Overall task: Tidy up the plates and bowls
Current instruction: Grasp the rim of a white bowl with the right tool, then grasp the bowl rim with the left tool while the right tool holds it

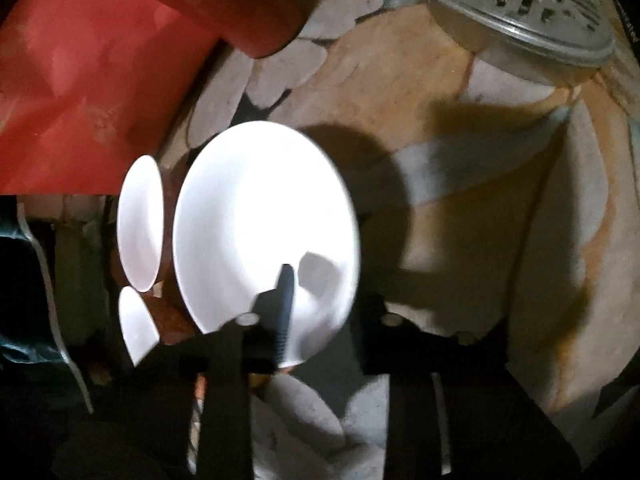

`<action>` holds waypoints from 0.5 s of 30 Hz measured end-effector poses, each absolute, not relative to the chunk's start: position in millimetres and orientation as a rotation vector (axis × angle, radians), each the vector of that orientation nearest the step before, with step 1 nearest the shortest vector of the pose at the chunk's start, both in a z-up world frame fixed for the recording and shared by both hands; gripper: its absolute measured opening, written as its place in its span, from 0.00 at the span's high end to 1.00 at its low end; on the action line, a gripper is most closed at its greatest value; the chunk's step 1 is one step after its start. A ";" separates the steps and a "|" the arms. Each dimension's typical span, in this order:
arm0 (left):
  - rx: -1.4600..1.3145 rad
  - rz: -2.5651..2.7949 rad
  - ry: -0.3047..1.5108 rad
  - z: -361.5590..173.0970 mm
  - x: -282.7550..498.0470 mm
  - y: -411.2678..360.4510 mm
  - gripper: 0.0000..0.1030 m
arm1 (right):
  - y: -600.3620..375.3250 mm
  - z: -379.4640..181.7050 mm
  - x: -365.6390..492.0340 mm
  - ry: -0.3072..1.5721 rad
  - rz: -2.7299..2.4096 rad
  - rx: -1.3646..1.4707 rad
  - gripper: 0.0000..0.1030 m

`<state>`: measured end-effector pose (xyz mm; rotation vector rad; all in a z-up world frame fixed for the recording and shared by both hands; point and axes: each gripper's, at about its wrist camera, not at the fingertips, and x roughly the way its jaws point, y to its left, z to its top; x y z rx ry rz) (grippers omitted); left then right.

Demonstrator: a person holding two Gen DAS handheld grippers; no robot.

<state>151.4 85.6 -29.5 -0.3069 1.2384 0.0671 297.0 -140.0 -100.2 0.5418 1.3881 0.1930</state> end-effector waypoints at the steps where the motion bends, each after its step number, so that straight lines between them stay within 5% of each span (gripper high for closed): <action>1: -0.306 0.065 1.238 -29.4 150.8 86.3 0.01 | -141.3 -99.6 294.6 1.388 0.210 0.527 0.83; 15: -0.242 -0.056 1.323 -56.5 145.2 52.8 0.04 | -135.4 -108.1 192.7 1.567 0.695 0.285 0.90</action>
